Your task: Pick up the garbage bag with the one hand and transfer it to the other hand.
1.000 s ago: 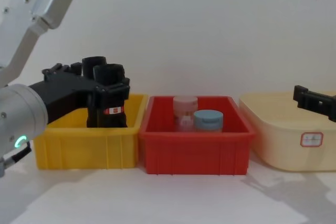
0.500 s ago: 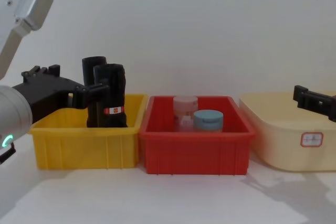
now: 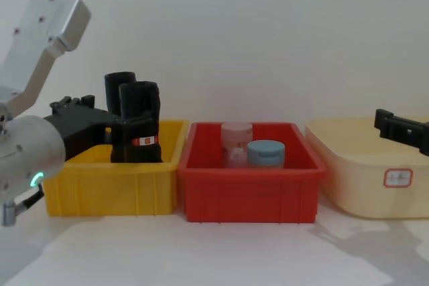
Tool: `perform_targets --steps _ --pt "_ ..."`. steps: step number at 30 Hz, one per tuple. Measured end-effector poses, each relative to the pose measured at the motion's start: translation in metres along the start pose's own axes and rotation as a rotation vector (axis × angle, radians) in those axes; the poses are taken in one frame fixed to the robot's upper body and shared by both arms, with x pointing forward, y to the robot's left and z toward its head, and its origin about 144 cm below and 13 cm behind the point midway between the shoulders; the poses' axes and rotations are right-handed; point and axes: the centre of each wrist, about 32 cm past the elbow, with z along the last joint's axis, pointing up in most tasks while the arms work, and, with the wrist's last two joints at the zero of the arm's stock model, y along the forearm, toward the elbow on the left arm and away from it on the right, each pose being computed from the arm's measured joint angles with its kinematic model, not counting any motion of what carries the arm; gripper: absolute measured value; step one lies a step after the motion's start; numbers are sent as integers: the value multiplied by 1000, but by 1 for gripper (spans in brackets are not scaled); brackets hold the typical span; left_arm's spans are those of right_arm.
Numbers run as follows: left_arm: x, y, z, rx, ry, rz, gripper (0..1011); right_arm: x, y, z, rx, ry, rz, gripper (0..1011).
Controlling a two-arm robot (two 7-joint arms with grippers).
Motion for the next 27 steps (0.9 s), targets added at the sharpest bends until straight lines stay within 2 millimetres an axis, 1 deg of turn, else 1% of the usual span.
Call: perform_targets --steps 19,22,23,25,26,27 --pt "-4 -35 1 -12 23 -15 1001 0 0 0 0 0 0 1001" --pt "-4 -38 1 -10 25 -15 963 0 0 0 0 0 0 1001" --pt "-5 -40 1 -9 27 -15 926 0 0 0 0 0 0 1001" --pt "-6 -42 2 -9 29 -15 897 0 0 0 0 0 0 1001" --pt "-6 -44 2 -9 30 -15 869 0 0 0 0 0 0 1002" --pt "-7 -46 2 -8 32 -15 818 0 0 0 0 0 0 1001"
